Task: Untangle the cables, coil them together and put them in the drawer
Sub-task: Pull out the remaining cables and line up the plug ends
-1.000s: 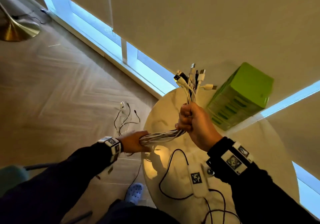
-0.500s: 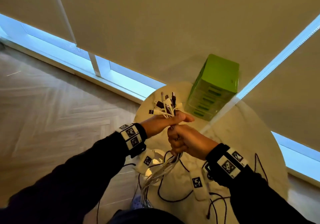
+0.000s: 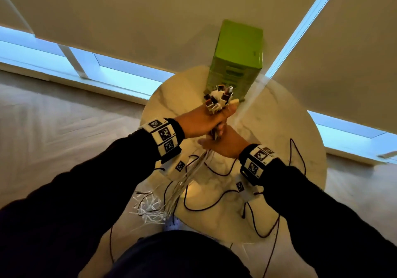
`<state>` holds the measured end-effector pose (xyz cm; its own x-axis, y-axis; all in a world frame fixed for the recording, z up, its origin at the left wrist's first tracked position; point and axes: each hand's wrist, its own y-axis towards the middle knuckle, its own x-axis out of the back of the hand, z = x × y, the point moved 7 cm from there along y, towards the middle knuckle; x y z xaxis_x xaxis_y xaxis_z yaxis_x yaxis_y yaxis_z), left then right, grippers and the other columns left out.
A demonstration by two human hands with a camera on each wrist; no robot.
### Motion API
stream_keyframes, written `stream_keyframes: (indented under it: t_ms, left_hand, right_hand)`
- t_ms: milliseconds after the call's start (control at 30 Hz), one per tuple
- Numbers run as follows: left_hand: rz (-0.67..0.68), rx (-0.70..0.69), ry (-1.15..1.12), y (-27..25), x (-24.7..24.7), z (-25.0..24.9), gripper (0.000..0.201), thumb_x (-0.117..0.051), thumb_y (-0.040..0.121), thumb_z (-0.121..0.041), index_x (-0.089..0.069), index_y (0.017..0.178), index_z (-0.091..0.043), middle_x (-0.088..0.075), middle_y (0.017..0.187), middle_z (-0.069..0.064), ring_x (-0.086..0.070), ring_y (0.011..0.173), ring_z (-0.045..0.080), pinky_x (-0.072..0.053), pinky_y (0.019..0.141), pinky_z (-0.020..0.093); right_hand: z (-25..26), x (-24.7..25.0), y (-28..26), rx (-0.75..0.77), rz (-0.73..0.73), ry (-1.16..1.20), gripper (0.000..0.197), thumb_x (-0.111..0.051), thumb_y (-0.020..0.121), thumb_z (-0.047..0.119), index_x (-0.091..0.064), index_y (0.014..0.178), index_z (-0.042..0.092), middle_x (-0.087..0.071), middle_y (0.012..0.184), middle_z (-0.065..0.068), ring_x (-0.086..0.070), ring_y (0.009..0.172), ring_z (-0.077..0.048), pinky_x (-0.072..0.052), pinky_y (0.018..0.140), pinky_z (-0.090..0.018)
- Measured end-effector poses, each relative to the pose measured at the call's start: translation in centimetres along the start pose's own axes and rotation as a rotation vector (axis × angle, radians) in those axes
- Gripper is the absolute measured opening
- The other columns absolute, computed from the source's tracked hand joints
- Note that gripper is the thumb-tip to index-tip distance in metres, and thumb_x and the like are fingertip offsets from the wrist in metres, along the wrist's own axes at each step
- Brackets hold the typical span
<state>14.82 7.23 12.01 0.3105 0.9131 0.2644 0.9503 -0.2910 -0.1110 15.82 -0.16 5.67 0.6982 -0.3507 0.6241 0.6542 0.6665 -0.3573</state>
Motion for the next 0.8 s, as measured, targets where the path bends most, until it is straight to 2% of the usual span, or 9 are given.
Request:
stream_keyframes:
  t_ms: [67, 100, 167, 233, 333, 467, 567, 667, 800]
  left_hand:
    - [-0.114, 0.031, -0.132, 0.4, 0.2, 1.0, 0.052, -0.039, 0.103, -0.056, -0.041, 0.073, -0.014, -0.035, 0.06, 0.004, -0.045, 0.055, 0.016, -0.056, 0.081, 0.04]
    - [-0.156, 0.046, -0.243, 0.5, 0.2, 1.6, 0.046, -0.041, 0.104, -0.053, -0.038, 0.075, -0.017, -0.025, 0.064, 0.004, -0.035, 0.054, 0.015, -0.055, 0.075, 0.035]
    - [-0.205, 0.067, -0.394, 0.6, 0.0, 2.6, 0.039, -0.043, 0.105, -0.046, -0.038, 0.075, -0.022, -0.017, 0.069, 0.006, -0.024, 0.058, 0.014, -0.048, 0.061, 0.023]
    - [-0.2, 0.098, -0.425, 0.7, -0.5, 3.8, 0.037, -0.044, 0.106, -0.043, -0.041, 0.074, -0.024, -0.02, 0.066, 0.0, -0.024, 0.058, 0.014, -0.044, 0.058, 0.025]
    - [-0.152, 0.173, -0.425, 1.4, -2.2, 5.3, 0.032, -0.045, 0.106, -0.042, -0.043, 0.079, -0.024, -0.021, 0.066, -0.003, -0.024, 0.057, 0.014, -0.04, 0.057, 0.028]
    - [-0.122, 0.224, -0.381, 2.5, -4.7, 6.0, 0.029, -0.046, 0.106, -0.04, -0.044, 0.081, -0.025, -0.021, 0.066, -0.003, -0.024, 0.057, 0.013, -0.037, 0.056, 0.027]
    - [-0.104, 0.258, -0.33, 3.4, -6.2, 6.4, 0.032, -0.048, 0.105, -0.042, -0.045, 0.078, -0.025, -0.021, 0.067, 0.0, -0.024, 0.058, 0.014, -0.038, 0.056, 0.027]
    - [-0.115, 0.293, -0.313, 4.3, -7.6, 6.8, 0.03, -0.05, 0.104, -0.041, -0.049, 0.078, -0.027, -0.024, 0.065, -0.001, -0.027, 0.056, 0.014, -0.037, 0.056, 0.03]
    - [-0.148, 0.33, -0.289, 4.9, -8.6, 7.5, 0.034, -0.051, 0.104, -0.038, -0.046, 0.074, -0.024, -0.029, 0.06, -0.006, -0.03, 0.054, 0.013, -0.037, 0.058, 0.034]
  right_hand:
    - [-0.7, -0.9, 0.2, -0.021, -0.012, 0.003, 0.029, -0.071, 0.089, 0.043, -0.056, 0.077, 0.021, -0.058, 0.077, 0.002, -0.055, 0.074, -0.011, -0.046, 0.07, -0.031]
    - [-1.2, -1.6, -0.1, -0.022, 0.062, 0.069, 0.025, -0.073, 0.087, 0.047, -0.061, 0.09, 0.025, -0.064, 0.091, 0.002, -0.061, 0.086, -0.011, -0.051, 0.079, -0.032]
    - [-2.6, -2.3, -1.1, -0.019, 0.17, 0.217, 0.05, -0.078, 0.081, 0.05, -0.054, 0.123, 0.038, -0.062, 0.126, 0.007, -0.059, 0.117, -0.01, -0.049, 0.1, -0.034]
    - [-5.2, -1.5, -2.5, -0.092, 0.124, 0.325, 0.065, -0.079, 0.081, 0.046, -0.048, 0.137, 0.034, -0.056, 0.138, 0.009, -0.053, 0.128, -0.01, -0.046, 0.105, -0.034]
    - [-11.2, 0.1, -5.0, -0.23, -0.001, 0.256, 0.041, -0.072, 0.091, 0.037, -0.061, 0.124, 0.017, -0.065, 0.123, 0.001, -0.062, 0.114, -0.014, -0.049, 0.095, -0.029]
    - [-19.9, 1.4, -8.1, -0.436, -0.089, -0.032, 0.023, -0.064, 0.096, 0.025, -0.065, 0.113, 0.009, -0.064, 0.116, -0.008, -0.06, 0.108, -0.024, -0.046, 0.093, -0.032]
    - [-24.4, 3.5, -9.3, -0.541, -0.256, -0.039, 0.026, -0.061, 0.094, 0.013, -0.061, 0.119, 0.006, -0.057, 0.123, -0.013, -0.057, 0.115, -0.029, -0.037, 0.088, -0.024]
    - [-27.6, 6.3, -9.6, -0.633, -0.434, 0.016, 0.035, -0.061, 0.092, 0.01, -0.058, 0.127, 0.003, -0.055, 0.13, -0.016, -0.055, 0.118, -0.033, -0.041, 0.092, -0.033]
    - [-30.9, 6.5, -8.7, -0.721, -0.329, -0.112, 0.035, -0.058, 0.095, 0.014, -0.053, 0.127, 0.001, -0.053, 0.133, -0.021, -0.053, 0.121, -0.039, -0.043, 0.094, -0.037]
